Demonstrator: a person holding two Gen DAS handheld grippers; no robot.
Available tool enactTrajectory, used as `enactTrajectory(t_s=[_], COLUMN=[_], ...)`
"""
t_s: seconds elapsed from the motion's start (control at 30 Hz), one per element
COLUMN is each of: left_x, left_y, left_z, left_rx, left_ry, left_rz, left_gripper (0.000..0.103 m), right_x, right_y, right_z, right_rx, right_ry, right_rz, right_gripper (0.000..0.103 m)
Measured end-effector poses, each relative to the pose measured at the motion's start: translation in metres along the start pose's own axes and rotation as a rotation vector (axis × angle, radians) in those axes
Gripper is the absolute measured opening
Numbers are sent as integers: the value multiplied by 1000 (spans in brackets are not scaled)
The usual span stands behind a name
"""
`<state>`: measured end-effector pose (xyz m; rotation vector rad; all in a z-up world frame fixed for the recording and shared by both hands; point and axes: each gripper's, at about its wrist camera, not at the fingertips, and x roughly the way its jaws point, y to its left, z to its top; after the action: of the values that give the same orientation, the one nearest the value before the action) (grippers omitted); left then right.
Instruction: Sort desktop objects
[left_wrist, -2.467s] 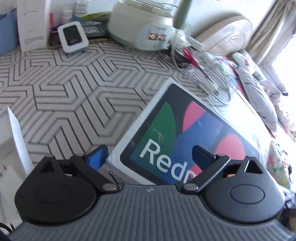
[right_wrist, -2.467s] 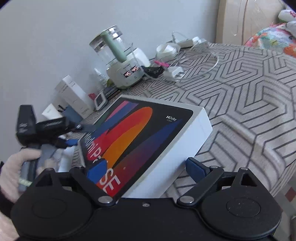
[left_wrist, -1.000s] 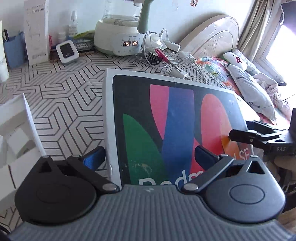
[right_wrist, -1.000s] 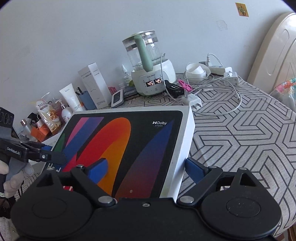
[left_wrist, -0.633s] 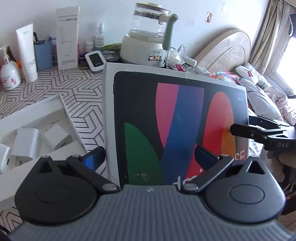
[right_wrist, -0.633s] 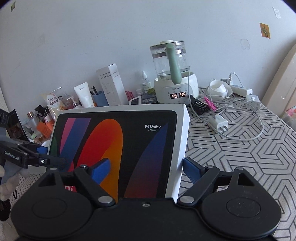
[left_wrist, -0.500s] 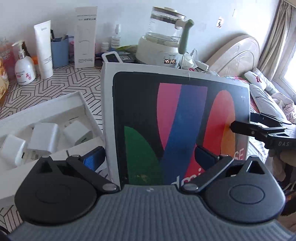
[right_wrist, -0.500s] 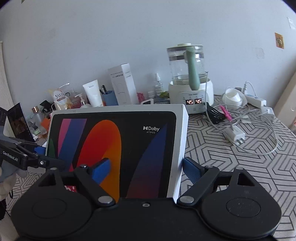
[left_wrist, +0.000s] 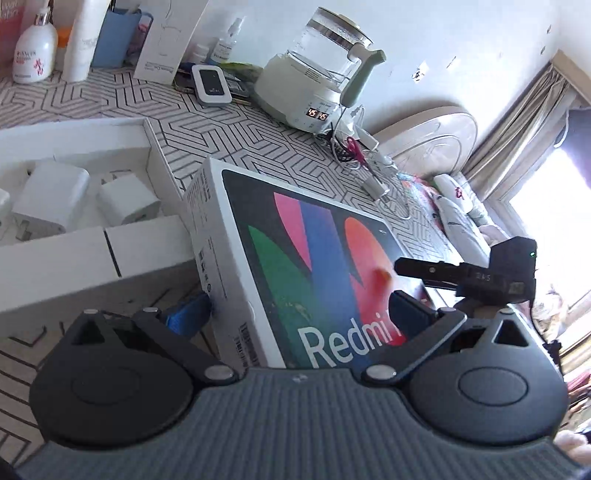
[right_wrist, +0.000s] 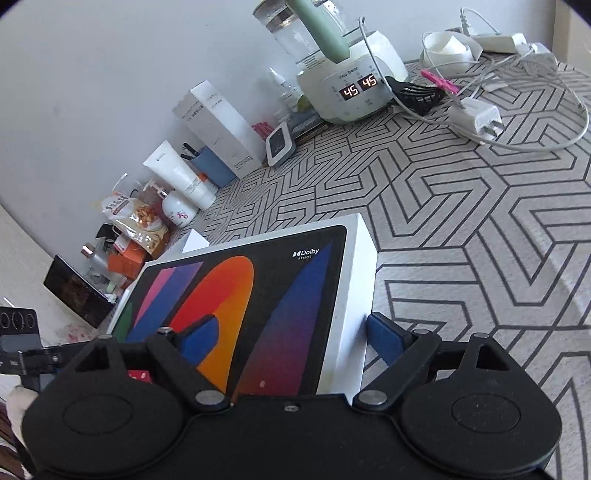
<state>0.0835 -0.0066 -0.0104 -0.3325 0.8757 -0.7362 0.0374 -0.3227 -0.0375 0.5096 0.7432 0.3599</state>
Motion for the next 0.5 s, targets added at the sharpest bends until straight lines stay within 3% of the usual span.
enactTrajectory(t_s=[0.23,0.37,0.5], left_x=[-5,-14,-28], left_y=[-4,-10,-1], left_z=[-4,2,11], left_rx=[-1,30,-8], left_ry=[-18,-47,-77], left_rz=[-24,38,36], left_gripper=[103,103,103], right_x=[3,4,5], right_y=[7,11,15], right_z=[12,19,25], right_rx=[30,47,64], right_ry=[-9,-14,-20], right_rz=[27,43,58], right_gripper=[91,91,91])
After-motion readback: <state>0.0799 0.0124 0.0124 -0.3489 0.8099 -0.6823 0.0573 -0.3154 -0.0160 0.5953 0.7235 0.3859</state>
